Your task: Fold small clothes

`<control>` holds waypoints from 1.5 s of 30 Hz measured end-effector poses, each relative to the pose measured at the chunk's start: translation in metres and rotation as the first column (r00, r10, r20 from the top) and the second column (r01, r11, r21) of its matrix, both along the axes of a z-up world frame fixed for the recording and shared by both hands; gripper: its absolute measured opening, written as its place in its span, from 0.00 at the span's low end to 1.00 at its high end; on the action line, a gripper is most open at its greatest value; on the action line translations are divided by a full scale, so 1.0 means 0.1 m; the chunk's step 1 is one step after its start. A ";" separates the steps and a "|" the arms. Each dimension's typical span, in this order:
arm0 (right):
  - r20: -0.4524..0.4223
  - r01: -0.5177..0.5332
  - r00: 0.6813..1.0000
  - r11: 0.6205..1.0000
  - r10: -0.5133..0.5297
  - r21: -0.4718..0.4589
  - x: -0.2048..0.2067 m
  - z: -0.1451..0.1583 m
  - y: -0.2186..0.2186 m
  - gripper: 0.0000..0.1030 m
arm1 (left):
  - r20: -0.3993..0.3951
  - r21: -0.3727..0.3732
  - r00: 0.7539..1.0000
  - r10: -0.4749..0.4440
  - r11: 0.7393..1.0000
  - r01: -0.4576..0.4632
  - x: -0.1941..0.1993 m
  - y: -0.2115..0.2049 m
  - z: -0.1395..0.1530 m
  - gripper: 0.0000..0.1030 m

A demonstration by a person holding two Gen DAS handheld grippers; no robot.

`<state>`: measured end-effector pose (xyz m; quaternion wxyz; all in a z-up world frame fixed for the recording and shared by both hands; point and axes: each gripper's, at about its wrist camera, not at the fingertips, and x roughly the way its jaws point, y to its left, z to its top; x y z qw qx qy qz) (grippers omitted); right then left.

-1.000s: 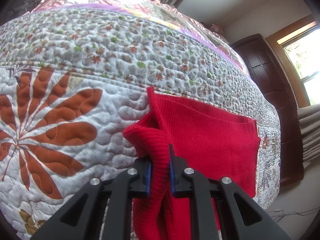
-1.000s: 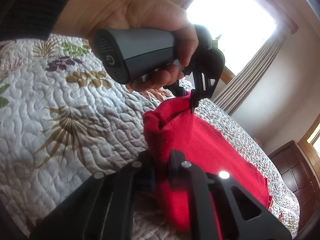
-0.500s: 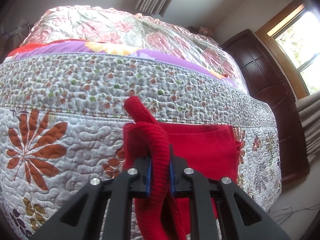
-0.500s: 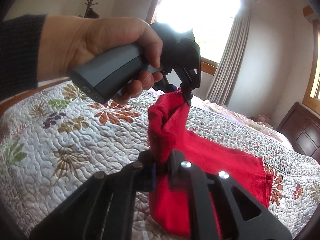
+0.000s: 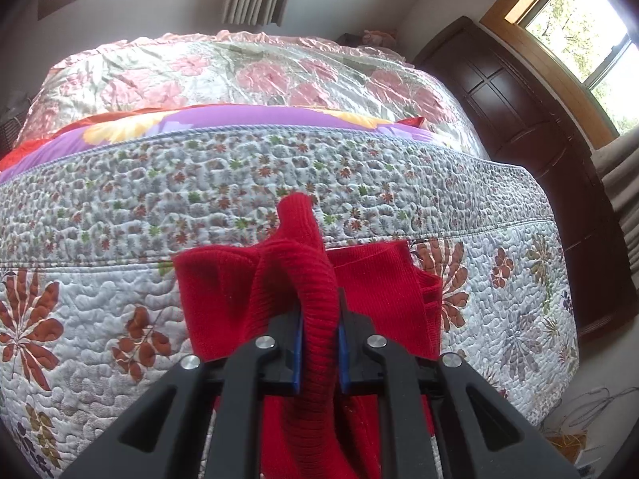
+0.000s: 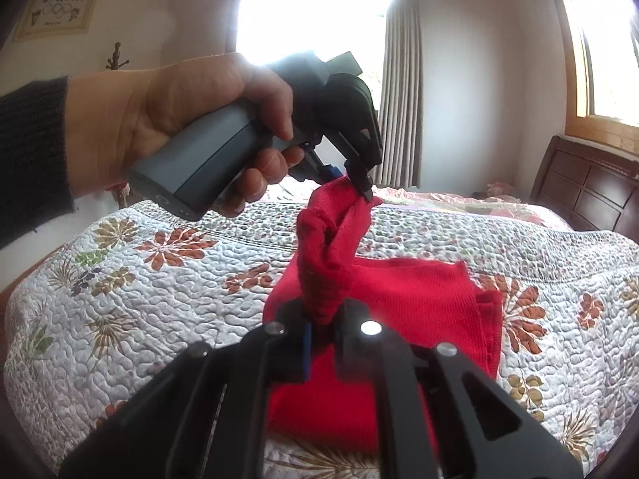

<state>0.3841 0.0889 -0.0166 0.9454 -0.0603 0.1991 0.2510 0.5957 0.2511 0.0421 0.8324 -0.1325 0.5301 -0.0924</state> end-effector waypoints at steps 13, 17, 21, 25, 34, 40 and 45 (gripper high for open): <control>-0.197 0.130 0.977 0.956 -0.079 0.264 0.12 -0.50 -1.13 0.06 | -0.054 0.121 0.995 -0.079 0.989 0.085 0.16 -1.11 -0.40 0.12; -0.232 0.138 0.971 0.931 -0.060 0.337 0.11 -0.66 -1.31 0.06 | -0.070 0.176 0.994 -0.088 0.979 0.099 0.17 -1.36 -0.46 0.12; -0.253 0.145 0.967 0.895 -0.037 0.422 0.11 -0.82 -1.48 0.06 | -0.083 0.240 0.993 -0.089 0.965 0.107 0.19 -1.60 -0.50 0.12; -0.303 0.159 0.953 0.864 -0.007 0.477 0.16 -1.02 -1.63 0.06 | -0.104 0.294 0.991 -0.079 0.950 0.106 0.24 -1.77 -0.62 0.12; -0.357 0.176 0.934 0.829 0.031 0.530 0.22 -1.09 -1.83 0.06 | -0.117 0.334 0.991 -0.071 0.937 0.106 0.27 -2.01 -0.76 0.11; -0.388 0.193 0.921 0.844 0.020 0.500 0.23 -1.10 -1.89 0.08 | -0.105 0.323 0.992 -0.073 0.941 0.103 0.27 -2.05 -0.80 0.14; -0.428 0.191 0.902 0.842 0.051 0.504 0.22 -1.10 -2.02 0.53 | -0.001 0.231 0.998 -0.070 0.971 0.068 0.18 -1.97 -0.66 0.55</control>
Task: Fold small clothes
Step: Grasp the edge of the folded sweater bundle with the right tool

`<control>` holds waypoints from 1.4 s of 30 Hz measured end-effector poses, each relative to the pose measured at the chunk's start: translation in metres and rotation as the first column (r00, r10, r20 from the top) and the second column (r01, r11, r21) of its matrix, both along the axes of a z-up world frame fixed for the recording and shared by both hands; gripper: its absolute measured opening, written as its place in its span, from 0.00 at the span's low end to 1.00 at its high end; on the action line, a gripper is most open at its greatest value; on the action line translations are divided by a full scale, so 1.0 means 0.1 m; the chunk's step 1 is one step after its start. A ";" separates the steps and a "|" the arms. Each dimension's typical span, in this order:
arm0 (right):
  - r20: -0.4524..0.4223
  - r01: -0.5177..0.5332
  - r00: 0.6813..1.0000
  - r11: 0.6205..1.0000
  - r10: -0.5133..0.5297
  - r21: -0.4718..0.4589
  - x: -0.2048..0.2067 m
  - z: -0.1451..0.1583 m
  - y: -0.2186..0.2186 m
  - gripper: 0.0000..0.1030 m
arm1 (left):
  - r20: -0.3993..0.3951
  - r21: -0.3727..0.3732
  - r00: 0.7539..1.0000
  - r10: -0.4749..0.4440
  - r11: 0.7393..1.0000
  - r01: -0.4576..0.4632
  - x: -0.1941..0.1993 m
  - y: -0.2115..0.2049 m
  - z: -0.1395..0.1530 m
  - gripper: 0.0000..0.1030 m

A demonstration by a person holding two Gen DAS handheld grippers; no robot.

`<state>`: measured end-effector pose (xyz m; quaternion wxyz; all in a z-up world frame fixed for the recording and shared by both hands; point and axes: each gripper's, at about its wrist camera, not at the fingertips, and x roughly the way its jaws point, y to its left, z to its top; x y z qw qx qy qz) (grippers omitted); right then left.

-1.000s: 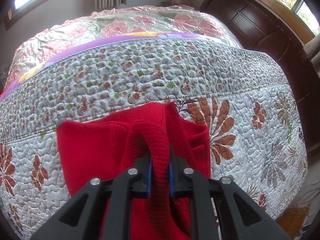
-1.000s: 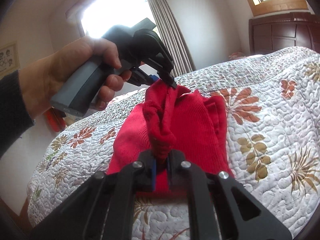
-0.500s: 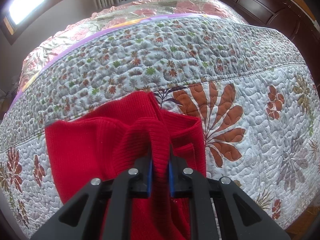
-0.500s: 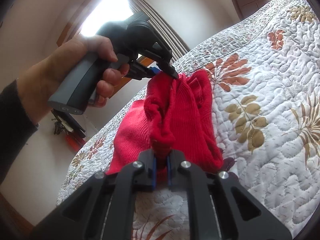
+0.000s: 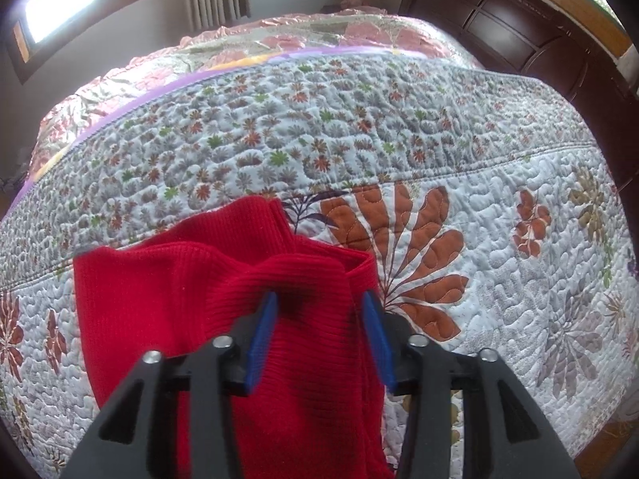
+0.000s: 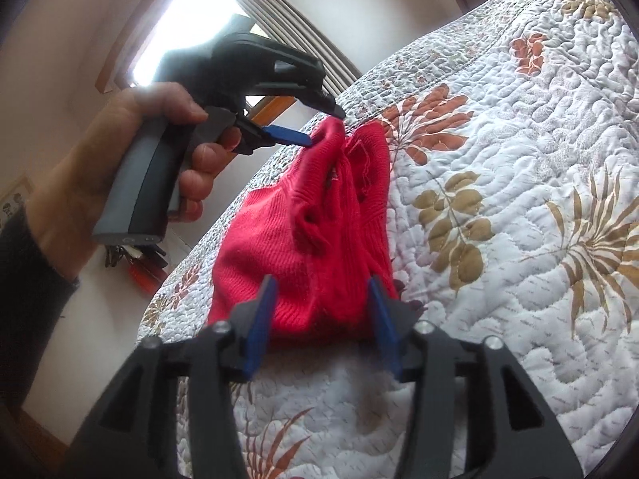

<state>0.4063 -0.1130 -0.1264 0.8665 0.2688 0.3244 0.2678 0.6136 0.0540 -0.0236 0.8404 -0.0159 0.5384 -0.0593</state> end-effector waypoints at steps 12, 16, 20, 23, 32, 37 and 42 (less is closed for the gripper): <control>-0.322 -0.358 0.868 0.926 0.378 0.122 0.64 -0.01 0.05 0.50 | 0.200 -0.214 0.972 -0.126 0.962 0.169 -1.27 0.75 0.38 0.69; -0.428 -0.380 0.800 0.907 0.421 0.183 0.84 -0.12 0.04 0.41 | 0.267 -0.210 0.943 -0.197 0.943 0.256 -1.75 0.95 0.24 0.69; -0.464 -0.387 0.795 0.916 0.390 0.107 0.83 -0.08 0.07 0.32 | 0.304 -0.167 0.916 -0.263 0.931 0.323 -2.01 1.00 0.06 0.69; -0.475 -0.392 0.793 0.916 0.381 0.081 0.78 -0.08 0.11 0.32 | 0.307 -0.219 0.910 -0.279 0.910 0.353 -2.08 1.11 -0.03 0.69; -0.440 -0.406 0.812 0.913 0.383 0.047 0.92 0.21 0.11 0.07 | 0.257 -0.286 0.930 -0.264 0.898 0.334 -2.12 1.33 -0.28 0.68; -0.420 -0.379 0.839 0.925 0.346 0.006 0.82 0.37 -0.06 0.05 | 0.245 -0.310 0.930 -0.274 0.886 0.343 -2.11 1.33 -0.31 0.67; -0.452 -0.421 0.811 0.907 0.372 -0.008 0.78 0.03 0.03 0.20 | 0.213 -0.337 0.938 -0.275 0.880 0.334 -2.06 1.35 -0.43 0.67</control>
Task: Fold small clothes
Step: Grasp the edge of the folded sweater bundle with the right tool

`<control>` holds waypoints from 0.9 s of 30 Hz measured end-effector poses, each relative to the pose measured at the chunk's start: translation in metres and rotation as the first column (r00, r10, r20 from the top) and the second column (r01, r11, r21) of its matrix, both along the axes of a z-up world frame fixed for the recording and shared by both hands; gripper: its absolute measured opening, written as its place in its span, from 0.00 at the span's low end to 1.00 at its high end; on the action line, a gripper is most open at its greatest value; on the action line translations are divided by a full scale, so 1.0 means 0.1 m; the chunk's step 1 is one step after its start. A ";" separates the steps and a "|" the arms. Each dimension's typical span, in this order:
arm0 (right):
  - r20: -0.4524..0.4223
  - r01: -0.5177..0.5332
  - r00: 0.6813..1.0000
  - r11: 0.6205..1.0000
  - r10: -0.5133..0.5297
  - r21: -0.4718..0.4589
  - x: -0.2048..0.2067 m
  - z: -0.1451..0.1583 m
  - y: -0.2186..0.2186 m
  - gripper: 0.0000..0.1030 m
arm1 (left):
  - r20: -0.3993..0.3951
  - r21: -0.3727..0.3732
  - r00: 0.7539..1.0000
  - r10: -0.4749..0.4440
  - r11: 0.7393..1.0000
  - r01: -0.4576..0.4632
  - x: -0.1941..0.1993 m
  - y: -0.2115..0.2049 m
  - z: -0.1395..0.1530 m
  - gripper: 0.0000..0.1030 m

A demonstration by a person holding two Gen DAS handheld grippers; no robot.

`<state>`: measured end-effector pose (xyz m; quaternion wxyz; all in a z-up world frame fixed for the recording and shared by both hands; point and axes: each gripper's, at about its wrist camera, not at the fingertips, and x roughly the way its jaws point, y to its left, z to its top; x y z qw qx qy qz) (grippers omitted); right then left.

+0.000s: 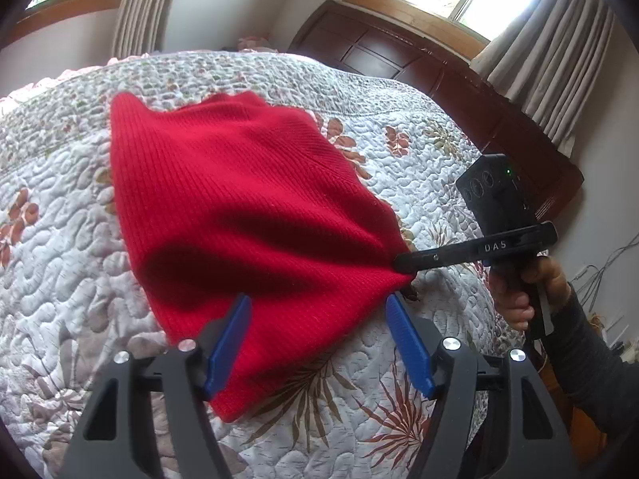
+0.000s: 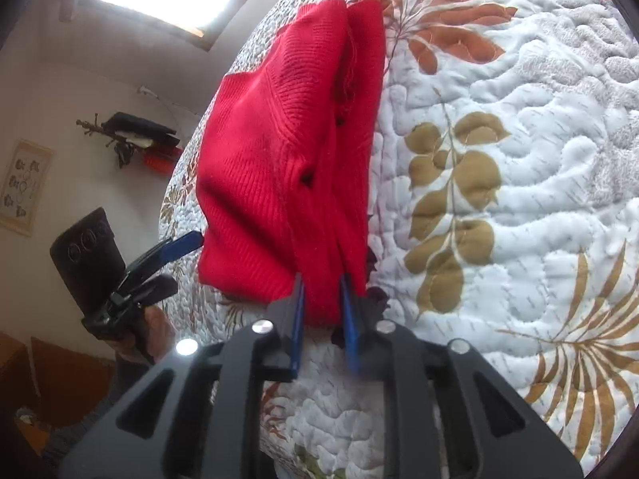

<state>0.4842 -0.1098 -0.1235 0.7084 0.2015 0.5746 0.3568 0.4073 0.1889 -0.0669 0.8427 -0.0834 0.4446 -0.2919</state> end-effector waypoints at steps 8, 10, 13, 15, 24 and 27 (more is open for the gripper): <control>0.145 0.125 0.980 0.987 -0.140 0.105 0.77 0.47 0.01 0.53 | -0.037 -0.001 0.999 -0.017 1.000 0.017 0.02 -0.01 -0.19 0.67; 0.123 0.143 0.981 0.987 -0.152 0.074 1.02 0.35 0.14 0.53 | -0.030 -0.012 0.999 -0.013 1.000 0.013 0.01 0.00 -0.17 0.67; 0.078 0.125 0.988 0.988 -0.132 0.088 1.23 0.22 0.31 0.53 | 0.015 -0.022 0.999 -0.032 0.999 0.032 -0.03 -0.01 -0.06 0.67; 0.095 0.101 0.989 0.991 -0.109 0.086 1.28 0.21 0.40 0.33 | 0.032 -0.044 0.998 -0.049 0.998 0.050 -0.02 -0.02 -0.02 0.67; 0.399 0.139 0.915 0.975 -0.059 -0.176 1.09 0.33 0.63 0.10 | -0.036 -0.059 0.999 -0.040 0.998 0.038 0.11 -0.09 -0.27 0.67; 0.325 0.152 0.938 0.987 -0.125 -0.057 1.15 0.20 0.48 0.18 | -0.046 -0.076 0.998 -0.037 0.997 0.033 0.12 -0.07 -0.27 0.67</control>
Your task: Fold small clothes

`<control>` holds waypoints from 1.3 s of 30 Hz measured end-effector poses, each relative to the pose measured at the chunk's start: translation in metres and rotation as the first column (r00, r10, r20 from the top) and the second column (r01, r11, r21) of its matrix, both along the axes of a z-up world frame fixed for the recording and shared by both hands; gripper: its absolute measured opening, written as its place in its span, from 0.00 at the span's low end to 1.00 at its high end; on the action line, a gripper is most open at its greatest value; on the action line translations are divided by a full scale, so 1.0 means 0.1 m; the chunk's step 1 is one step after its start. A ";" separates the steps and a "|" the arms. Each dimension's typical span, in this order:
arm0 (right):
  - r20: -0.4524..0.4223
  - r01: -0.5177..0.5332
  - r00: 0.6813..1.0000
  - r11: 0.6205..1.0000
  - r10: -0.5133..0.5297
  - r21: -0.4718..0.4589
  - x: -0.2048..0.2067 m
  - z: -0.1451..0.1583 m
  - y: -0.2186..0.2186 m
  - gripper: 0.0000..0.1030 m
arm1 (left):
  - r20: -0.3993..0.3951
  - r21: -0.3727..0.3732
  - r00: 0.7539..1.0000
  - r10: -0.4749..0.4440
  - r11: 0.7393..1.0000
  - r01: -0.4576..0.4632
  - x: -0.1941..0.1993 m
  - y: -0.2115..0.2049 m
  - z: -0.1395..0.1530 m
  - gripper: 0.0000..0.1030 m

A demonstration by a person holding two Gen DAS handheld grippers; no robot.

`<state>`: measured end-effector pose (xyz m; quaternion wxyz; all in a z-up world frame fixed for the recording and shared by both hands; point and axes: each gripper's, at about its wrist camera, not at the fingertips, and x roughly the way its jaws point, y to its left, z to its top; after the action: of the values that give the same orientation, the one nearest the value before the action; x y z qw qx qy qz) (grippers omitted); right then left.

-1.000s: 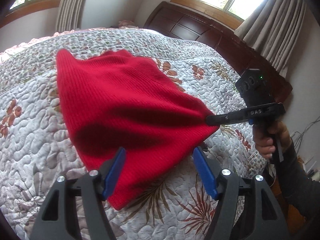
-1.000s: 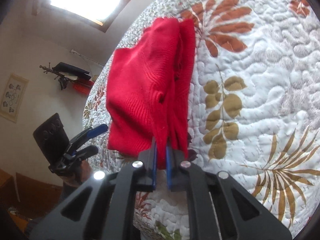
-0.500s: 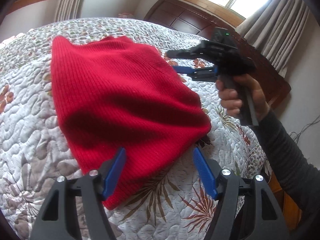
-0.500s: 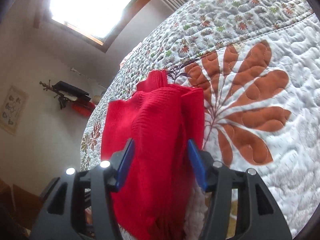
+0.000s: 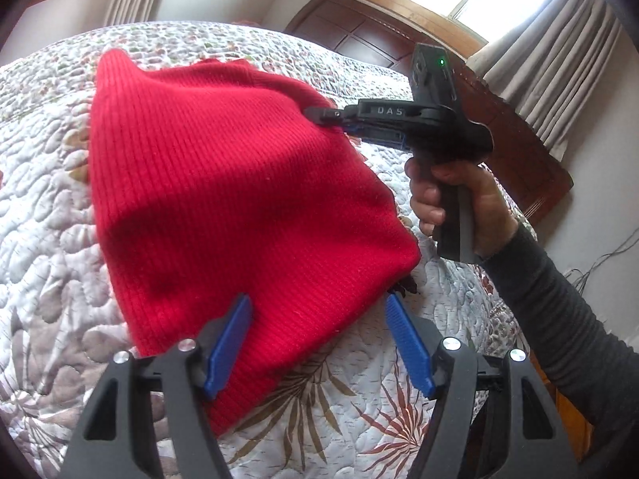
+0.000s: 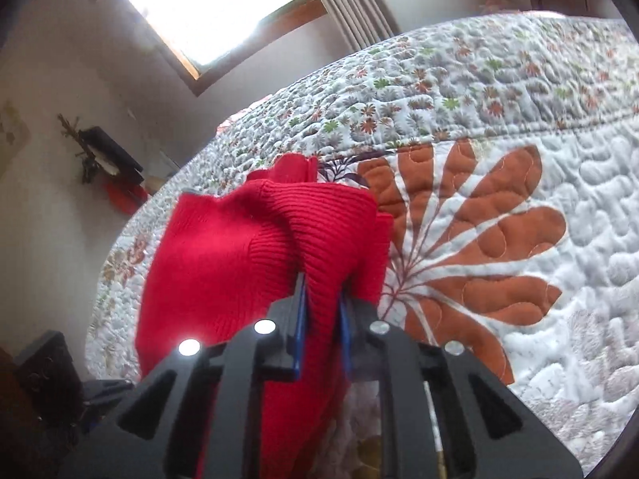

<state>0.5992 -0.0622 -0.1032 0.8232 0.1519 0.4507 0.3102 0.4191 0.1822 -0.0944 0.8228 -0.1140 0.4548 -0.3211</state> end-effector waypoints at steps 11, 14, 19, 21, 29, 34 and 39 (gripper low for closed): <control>0.012 -0.032 0.999 0.999 0.032 0.037 -0.32 0.10 0.02 0.38 | 0.039 -0.028 0.998 0.047 0.999 -0.046 0.01 0.16 0.16 0.69; -0.036 -0.001 0.999 1.000 -0.001 -0.031 -0.24 -0.05 0.00 0.36 | -0.029 0.024 0.995 0.099 0.995 -0.099 0.15 0.21 -0.01 0.68; 0.091 -0.010 0.996 1.000 0.008 0.018 -0.61 0.38 -0.09 0.34 | 0.026 -0.104 0.997 0.078 0.992 -0.075 0.18 0.35 0.40 0.69; 0.081 -0.050 0.996 0.997 0.045 0.058 -0.69 0.41 -0.04 0.34 | 0.055 -0.145 0.994 0.098 0.985 -0.089 0.28 0.41 0.54 0.69; -0.019 -0.056 0.998 0.998 0.055 -0.037 -0.63 -0.09 0.26 0.24 | -0.064 -0.042 0.987 0.149 0.988 -0.152 0.87 0.45 0.03 0.63; -0.055 -0.065 0.996 0.998 0.065 0.001 -0.63 -0.20 0.01 0.15 | -0.045 -0.073 0.989 0.144 0.986 -0.147 0.80 0.56 0.01 0.56; -0.036 0.027 0.999 0.994 -0.031 -0.104 -0.67 -0.14 -0.31 0.50 | 0.122 0.156 0.962 0.243 0.953 -0.260 0.57 0.55 0.25 0.66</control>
<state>0.5326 -0.0933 -0.1169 0.8257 0.1212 0.4793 0.2716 0.4763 0.2368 -0.0689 0.8859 -0.0836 0.4199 -0.1787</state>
